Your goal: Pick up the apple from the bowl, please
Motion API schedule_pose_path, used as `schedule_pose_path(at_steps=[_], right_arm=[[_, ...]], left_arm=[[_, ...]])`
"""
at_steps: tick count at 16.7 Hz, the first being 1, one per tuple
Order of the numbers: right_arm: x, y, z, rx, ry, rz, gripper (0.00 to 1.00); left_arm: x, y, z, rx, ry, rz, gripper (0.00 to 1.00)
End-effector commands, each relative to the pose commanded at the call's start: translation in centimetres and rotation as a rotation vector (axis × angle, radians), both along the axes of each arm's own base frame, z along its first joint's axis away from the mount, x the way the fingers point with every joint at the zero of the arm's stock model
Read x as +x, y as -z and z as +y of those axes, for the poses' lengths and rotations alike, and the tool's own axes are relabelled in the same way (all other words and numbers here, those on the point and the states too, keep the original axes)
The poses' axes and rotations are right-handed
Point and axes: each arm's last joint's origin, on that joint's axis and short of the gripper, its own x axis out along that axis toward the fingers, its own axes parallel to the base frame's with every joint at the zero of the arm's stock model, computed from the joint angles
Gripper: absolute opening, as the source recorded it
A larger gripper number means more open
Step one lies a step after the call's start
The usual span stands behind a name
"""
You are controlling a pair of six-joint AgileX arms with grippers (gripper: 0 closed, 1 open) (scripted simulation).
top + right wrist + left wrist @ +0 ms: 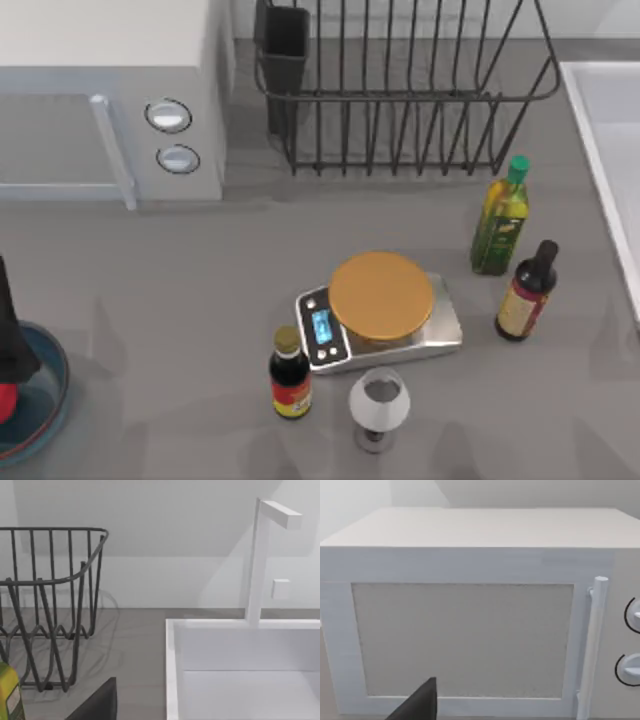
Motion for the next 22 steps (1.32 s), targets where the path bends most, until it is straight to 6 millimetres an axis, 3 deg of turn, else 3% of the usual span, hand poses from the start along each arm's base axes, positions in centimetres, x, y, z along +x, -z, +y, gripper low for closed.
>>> schedule_pose_path(at_steps=[15,18,22], right_arm=[[0.0,0.0,0.0,0.000,0.000,0.000,1.00],[0.0,0.0,0.0,0.000,0.000,0.000,1.00],[0.0,0.0,0.0,0.000,0.000,0.000,1.00]], left_arm=[[0.0,-0.2,0.0,0.001,-0.001,0.013,1.00],[0.2,-1.3,0.1,0.009,-0.007,0.115,1.00],[1.6,-3.4,0.3,0.023,-0.017,0.398,1.00]])
